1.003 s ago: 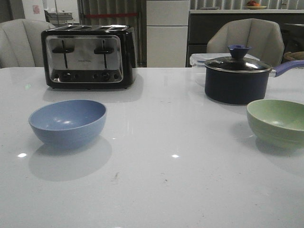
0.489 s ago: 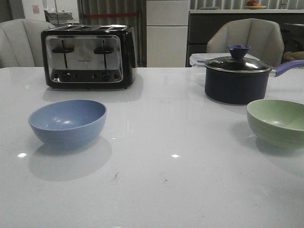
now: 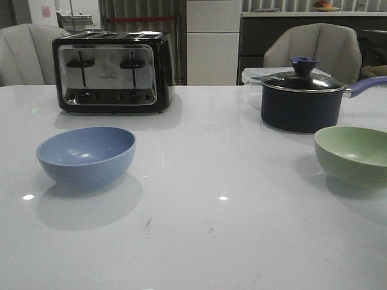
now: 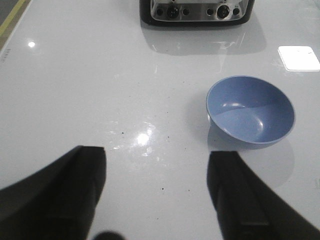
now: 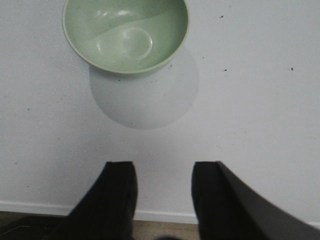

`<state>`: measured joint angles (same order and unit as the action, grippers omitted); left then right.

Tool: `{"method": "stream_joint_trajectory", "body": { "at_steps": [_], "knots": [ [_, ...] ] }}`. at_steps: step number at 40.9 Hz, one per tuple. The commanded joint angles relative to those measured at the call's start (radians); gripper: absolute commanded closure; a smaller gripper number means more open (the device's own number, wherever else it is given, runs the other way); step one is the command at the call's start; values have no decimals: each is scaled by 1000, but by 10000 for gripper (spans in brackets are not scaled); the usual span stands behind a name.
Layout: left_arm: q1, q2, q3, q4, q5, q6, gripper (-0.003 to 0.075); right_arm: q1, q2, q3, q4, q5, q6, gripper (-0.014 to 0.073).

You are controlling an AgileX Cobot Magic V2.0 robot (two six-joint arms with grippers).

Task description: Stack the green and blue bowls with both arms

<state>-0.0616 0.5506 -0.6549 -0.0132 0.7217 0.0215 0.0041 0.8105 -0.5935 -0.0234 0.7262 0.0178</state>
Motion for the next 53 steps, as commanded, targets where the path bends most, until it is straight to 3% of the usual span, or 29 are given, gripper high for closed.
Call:
{"method": "stream_joint_trajectory", "body": {
  "at_steps": [1, 10, 18, 30, 53],
  "knots": [
    [-4, 9, -33, -10, -76, -2, 156, -1, 34, -41, -2, -60, 1, 132],
    [-8, 9, -33, -40, -103, 32, 159, -19, 174, -111, 14, -63, 6, 131],
    [-100, 9, -33, -79, -108, 94, 159, -110, 327, -223, 67, -66, -18, 131],
    [-201, 9, -33, -79, -106, 106, 159, -202, 627, -407, 306, -48, -202, 131],
    [-201, 9, -33, -79, -106, 106, 159, -205, 1015, -686, 313, 20, -245, 133]
  ]
}}
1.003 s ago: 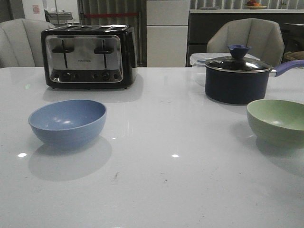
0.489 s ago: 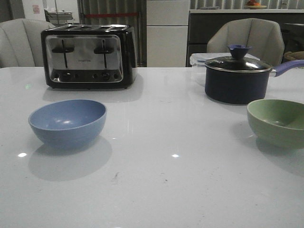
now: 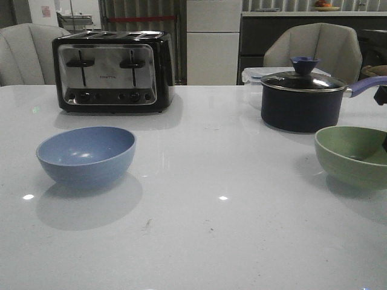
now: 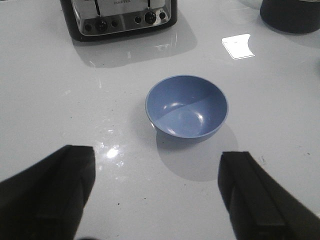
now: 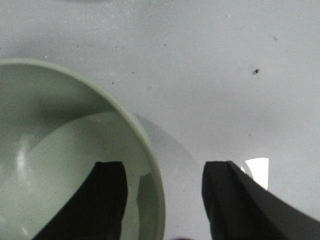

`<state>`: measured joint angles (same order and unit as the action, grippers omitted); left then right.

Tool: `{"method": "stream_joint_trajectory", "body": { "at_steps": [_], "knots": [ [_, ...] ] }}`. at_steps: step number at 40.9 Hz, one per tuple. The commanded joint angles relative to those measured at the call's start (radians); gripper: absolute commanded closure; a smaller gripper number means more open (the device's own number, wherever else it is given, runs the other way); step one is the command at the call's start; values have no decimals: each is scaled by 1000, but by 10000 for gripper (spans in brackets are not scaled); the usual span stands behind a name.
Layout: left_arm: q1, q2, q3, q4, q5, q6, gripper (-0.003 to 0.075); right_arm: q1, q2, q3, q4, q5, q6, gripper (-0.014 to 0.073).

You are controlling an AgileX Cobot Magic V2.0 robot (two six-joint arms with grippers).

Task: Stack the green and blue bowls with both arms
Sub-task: 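Grasp the green bowl rim with the right gripper and lift it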

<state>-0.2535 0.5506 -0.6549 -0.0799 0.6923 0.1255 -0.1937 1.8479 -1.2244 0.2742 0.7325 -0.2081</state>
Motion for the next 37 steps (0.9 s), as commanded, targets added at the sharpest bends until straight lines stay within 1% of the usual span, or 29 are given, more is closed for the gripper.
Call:
{"method": "stream_joint_trajectory", "body": {
  "at_steps": [1, 3, 11, 22, 26, 31, 37],
  "knots": [
    [-9, 9, -33, -12, -77, 2, 159, -7, -14, -63, 14, 22, -19, 139],
    [-9, 9, -33, -12, -77, 2, 159, -7, -4, -71, 11, 35, -20, 162],
    [-9, 9, -33, -12, -77, 2, 159, -7, 1, -88, 9, 63, -22, 355],
    [-9, 9, -33, -12, -77, 2, 159, -7, -3, -88, 9, 106, -32, 497],
    [-9, 9, -33, -12, -77, 2, 159, 4, -24, -87, 9, 109, -39, 537],
    [-9, 9, -33, -12, -77, 2, 159, 35, -83, -87, 9, 107, -49, 552],
    [-9, 9, -33, -12, -77, 2, 159, 131, -159, -87, 29, 109, -55, 552]
  ]
}}
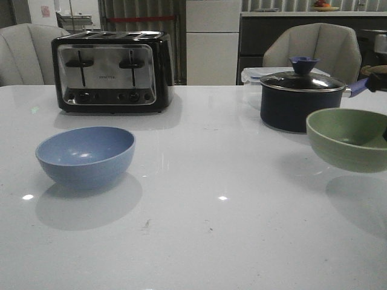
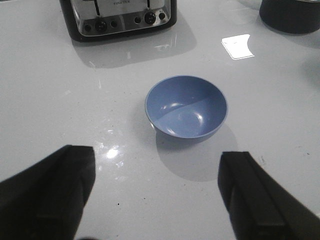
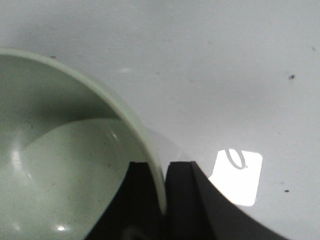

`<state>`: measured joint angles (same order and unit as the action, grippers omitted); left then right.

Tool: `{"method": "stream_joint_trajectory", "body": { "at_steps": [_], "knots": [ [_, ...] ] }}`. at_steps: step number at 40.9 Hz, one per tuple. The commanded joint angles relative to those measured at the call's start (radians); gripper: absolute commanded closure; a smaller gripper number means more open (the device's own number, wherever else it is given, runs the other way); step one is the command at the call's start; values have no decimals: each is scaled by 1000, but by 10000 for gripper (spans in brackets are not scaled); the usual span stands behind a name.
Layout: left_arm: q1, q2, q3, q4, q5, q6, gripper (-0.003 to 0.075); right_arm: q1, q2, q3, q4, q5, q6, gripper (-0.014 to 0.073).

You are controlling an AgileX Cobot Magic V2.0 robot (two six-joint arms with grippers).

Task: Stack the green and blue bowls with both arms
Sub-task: 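Grasp the green bowl rim with the right gripper and lift it, then carry the green bowl toward the table center and set it down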

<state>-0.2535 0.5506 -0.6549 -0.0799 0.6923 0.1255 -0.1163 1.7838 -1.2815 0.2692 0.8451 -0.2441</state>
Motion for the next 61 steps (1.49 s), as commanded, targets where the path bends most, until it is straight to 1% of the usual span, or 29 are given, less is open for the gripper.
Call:
{"method": "stream_joint_trajectory", "body": {
  "at_steps": [1, 6, 13, 19, 23, 34, 36, 38, 39, 41, 44, 47, 54, 61],
  "knots": [
    [-9, 9, -33, -12, -77, 2, 159, 74, -104, -29, 36, -4, -20, 552],
    [-9, 9, -33, -12, -77, 2, 159, 205, -125, -29, 37, -4, -20, 552],
    [-9, 9, -33, -12, -77, 2, 159, 395, -98, -26, 49, -27, -20, 552],
    [-9, 9, -33, -12, -77, 2, 159, 503, -50, -26, 62, -64, -20, 552],
    [-9, 9, -33, -12, -77, 2, 159, 544, -14, -26, 66, -77, -20, 552],
    [-9, 9, -33, -12, -77, 2, 159, 551, 49, -26, 55, -93, -20, 537],
    [-9, 9, -33, -12, -77, 2, 159, 551, 49, -26, 51, -92, -20, 503],
    [-9, 9, -33, -12, -77, 2, 159, 551, 48, -26, 49, -93, -20, 447],
    [-9, 9, -33, -12, -77, 2, 159, 551, 48, -26, 48, -93, -20, 416],
    [-9, 9, -33, -12, -77, 2, 159, 551, 48, -26, 38, -93, -20, 328],
    [-9, 9, -33, -12, -77, 2, 159, 551, 48, -26, 6, -93, -20, 236],
    [-9, 9, -33, -12, -77, 2, 159, 549, 48, -27, -30, -93, -20, 193],
    [-9, 9, -33, -12, -77, 2, 159, 546, 4, -27, -41, -90, -20, 193],
    [-9, 9, -33, -12, -77, 2, 159, 548, -132, -13, -19, -101, -20, 193]
  ]
}}
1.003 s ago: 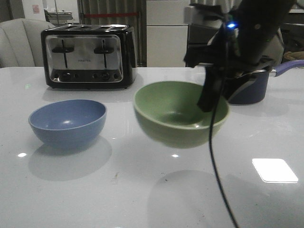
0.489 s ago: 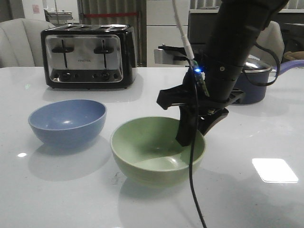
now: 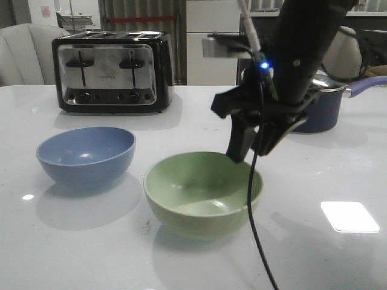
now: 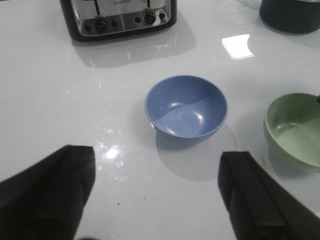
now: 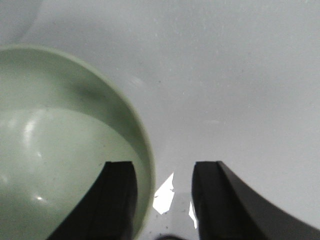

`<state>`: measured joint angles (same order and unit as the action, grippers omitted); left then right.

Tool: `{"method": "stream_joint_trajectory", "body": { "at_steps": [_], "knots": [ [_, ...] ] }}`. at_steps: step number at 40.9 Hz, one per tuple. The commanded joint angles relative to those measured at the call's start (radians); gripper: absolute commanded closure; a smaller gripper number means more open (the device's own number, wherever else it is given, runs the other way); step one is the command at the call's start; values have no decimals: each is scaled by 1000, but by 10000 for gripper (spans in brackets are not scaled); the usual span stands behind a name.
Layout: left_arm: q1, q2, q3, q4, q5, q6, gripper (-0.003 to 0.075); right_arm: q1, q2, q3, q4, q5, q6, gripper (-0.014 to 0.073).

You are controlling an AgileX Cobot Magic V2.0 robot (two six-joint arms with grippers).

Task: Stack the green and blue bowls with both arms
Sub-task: 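Carry the green bowl toward the table center and set it down, then open the right gripper and withdraw it from the green bowl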

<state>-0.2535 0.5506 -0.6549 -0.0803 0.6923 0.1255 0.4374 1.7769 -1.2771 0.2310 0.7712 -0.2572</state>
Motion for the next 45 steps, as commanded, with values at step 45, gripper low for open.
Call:
{"method": "stream_joint_trajectory", "body": {
  "at_steps": [45],
  "knots": [
    [-9, 205, -68, -8, -70, 2, 159, -1, -1245, 649, 18, -126, -21, 193]
  ]
}}
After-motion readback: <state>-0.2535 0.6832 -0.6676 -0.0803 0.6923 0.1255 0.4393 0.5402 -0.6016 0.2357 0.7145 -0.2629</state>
